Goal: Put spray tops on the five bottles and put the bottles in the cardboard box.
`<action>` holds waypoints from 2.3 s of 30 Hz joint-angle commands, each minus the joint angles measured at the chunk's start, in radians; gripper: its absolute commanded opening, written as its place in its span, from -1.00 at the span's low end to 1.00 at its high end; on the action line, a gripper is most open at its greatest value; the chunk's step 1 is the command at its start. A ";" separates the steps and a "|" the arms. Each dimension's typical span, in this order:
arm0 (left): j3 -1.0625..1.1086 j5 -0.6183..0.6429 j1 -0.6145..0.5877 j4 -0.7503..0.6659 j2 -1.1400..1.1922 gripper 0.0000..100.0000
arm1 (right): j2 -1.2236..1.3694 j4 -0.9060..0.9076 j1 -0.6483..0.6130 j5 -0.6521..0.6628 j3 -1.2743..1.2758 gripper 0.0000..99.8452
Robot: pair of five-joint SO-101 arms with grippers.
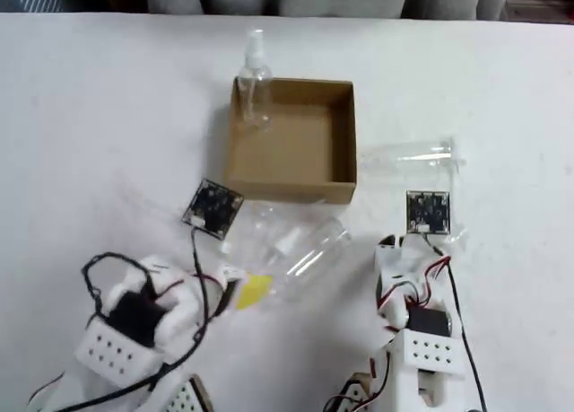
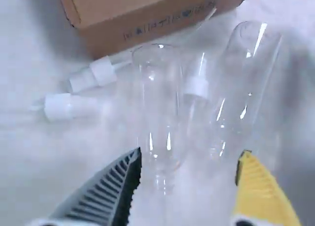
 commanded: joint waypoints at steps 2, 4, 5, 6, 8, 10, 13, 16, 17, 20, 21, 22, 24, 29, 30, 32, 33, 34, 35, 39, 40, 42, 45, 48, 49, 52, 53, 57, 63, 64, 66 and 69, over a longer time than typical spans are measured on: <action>-0.008 -0.015 -0.050 -0.127 0.173 -0.37 | -0.007 -0.010 -0.001 0.008 -0.006 -0.97; -0.008 -0.015 -0.074 -0.176 0.237 -0.37 | -0.007 -0.010 -0.001 0.008 -0.006 -0.97; -0.008 -0.015 -0.081 -0.198 0.266 -0.37 | -0.007 -0.010 -0.001 0.008 -0.006 -0.97; -0.008 -0.015 -0.081 -0.219 0.292 -0.37 | -0.007 -0.010 -0.001 0.008 -0.006 -0.97; -0.009 -0.015 -0.096 -0.265 0.337 -0.37 | -0.007 -0.010 -0.001 0.008 -0.006 -0.97; -0.009 -0.015 -0.113 -0.307 0.381 -0.37 | -0.007 -0.010 -0.001 0.008 -0.006 -0.97; -0.009 -0.017 -0.124 -0.325 0.440 -0.37 | -0.007 -0.010 -0.001 0.008 -0.006 -0.97; -0.009 -0.017 -0.117 -0.327 0.498 -0.37 | -0.007 -0.010 -0.001 0.008 -0.006 -0.97; -0.009 -0.017 -0.116 -0.327 0.516 -0.37 | -0.007 -0.010 -0.001 0.008 -0.006 -0.97; -0.009 -0.017 -0.114 -0.356 0.573 -0.37 | -0.007 -0.010 -0.001 0.008 -0.006 -0.97; -0.009 -0.017 -0.114 -0.374 0.595 -0.37 | -0.007 -0.010 -0.001 0.008 -0.006 -0.97; -0.009 -0.017 -0.114 -0.393 0.619 -0.37 | -0.007 -0.010 -0.001 0.008 -0.006 -0.97; -0.009 -0.017 -0.114 -0.420 0.668 -0.37 | -0.007 -0.010 -0.001 0.008 -0.006 -0.97; -0.057 -0.017 -0.114 -0.436 0.774 -0.69 | -0.007 -0.010 -0.001 0.008 -0.006 -0.97; -0.071 -0.017 -0.114 -0.434 0.791 -0.79 | -0.007 -0.010 -0.001 0.008 -0.006 -0.97; -0.087 -0.044 -0.114 -0.431 0.811 -0.96 | -0.007 -0.010 -0.001 0.008 -0.006 -0.97; -0.089 -0.078 -0.114 -0.430 0.816 -0.96 | -0.007 -0.010 -0.001 0.008 -0.006 -0.97; -0.089 -0.103 -0.114 -0.420 0.816 -0.93 | -0.007 -0.010 -0.001 0.008 -0.006 -0.97; -0.094 -0.121 -0.114 -0.397 0.816 -0.91 | -0.007 -0.010 -0.001 0.008 -0.006 -0.97; -0.146 -0.222 -0.116 -0.265 0.816 -0.91 | -0.007 -0.010 -0.001 0.008 -0.006 -0.97; -0.164 -0.267 -0.122 -0.227 0.816 -0.91 | -0.007 -0.010 -0.001 0.008 -0.006 -0.97; -0.201 -0.364 -0.147 -0.150 0.816 -0.91 | -0.007 -0.010 -0.001 0.008 -0.006 -0.97; -0.272 -0.522 -0.219 -0.060 0.816 -0.91 | -0.007 -0.010 -0.001 0.008 -0.006 -0.97; -0.342 -0.715 -0.318 -0.009 0.816 -0.91 | -0.007 -0.010 -0.001 0.008 -0.006 -0.97; -0.356 -0.779 -0.355 -0.005 0.816 -0.91 | -0.007 -0.010 -0.001 0.008 -0.006 -0.97; -0.368 -0.924 -0.424 -0.005 0.816 -0.91 | -0.007 -0.010 -0.002 0.008 -0.006 -0.97; -0.365 -0.948 -0.437 -0.005 0.816 -0.91 | -0.007 -0.010 -0.002 0.008 -0.006 -0.97; -0.371 -0.957 -0.460 0.023 0.816 -0.91 | -0.007 -0.010 -0.004 0.008 -0.006 -0.97; -0.394 -0.957 -0.461 0.021 0.780 -0.90 | -0.007 -0.010 -0.005 0.008 -0.006 -0.97; -0.399 -0.957 -0.461 0.021 0.768 -0.90 | -0.007 -0.010 -0.005 0.008 -0.006 -0.97; -0.400 -0.957 -0.461 0.021 0.737 -0.90 | -0.007 -0.010 -0.005 0.008 -0.006 -0.97; -0.400 -0.957 -0.461 0.023 0.673 -0.90 | -0.007 -0.010 -0.005 0.008 -0.006 -0.97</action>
